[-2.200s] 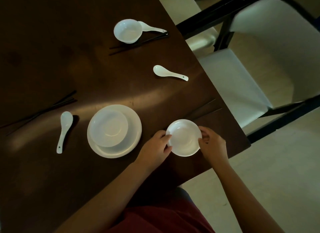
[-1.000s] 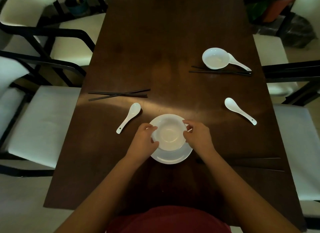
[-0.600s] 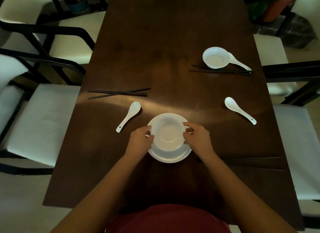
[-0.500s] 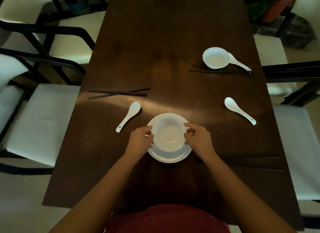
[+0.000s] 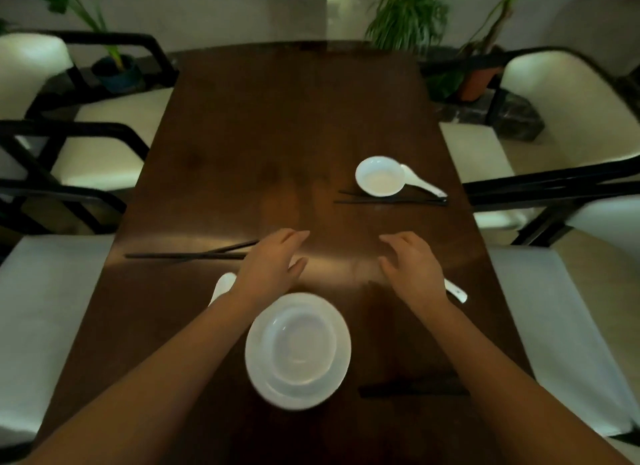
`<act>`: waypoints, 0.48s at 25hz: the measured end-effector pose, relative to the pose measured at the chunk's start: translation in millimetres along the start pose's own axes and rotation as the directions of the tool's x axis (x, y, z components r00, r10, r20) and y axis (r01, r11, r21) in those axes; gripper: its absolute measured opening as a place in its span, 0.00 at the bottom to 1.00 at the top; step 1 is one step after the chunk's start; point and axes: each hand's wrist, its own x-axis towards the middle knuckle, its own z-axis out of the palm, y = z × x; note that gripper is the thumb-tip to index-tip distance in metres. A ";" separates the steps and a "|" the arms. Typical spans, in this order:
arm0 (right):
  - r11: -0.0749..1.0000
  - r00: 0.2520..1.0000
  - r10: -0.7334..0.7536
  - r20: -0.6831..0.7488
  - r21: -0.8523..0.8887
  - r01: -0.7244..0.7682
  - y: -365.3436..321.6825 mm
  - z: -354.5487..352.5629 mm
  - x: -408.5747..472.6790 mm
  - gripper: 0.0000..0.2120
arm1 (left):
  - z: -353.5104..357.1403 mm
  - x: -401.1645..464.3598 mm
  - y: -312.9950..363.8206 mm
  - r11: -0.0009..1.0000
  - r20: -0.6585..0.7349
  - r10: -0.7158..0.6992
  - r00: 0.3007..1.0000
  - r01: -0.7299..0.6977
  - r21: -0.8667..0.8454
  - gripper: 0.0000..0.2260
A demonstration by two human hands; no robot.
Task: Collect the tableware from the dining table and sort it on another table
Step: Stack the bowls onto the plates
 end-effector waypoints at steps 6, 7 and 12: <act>0.984 0.992 -0.050 -0.114 -0.174 0.030 44.0 -25.9 102.7 0.21 | 15.0 131.4 15.7 0.966 0.072 0.174 0.982 -0.184 0.181 0.21; 0.991 0.992 -0.025 -0.122 -0.135 0.009 51.6 -23.5 118.3 0.21 | 21.7 150.6 14.9 0.969 0.073 0.156 0.985 -0.167 0.182 0.21; 0.988 0.987 0.146 -0.070 0.063 -0.142 89.3 2.8 190.4 0.22 | 70.8 234.3 3.2 0.989 0.115 -0.128 0.985 0.118 0.089 0.22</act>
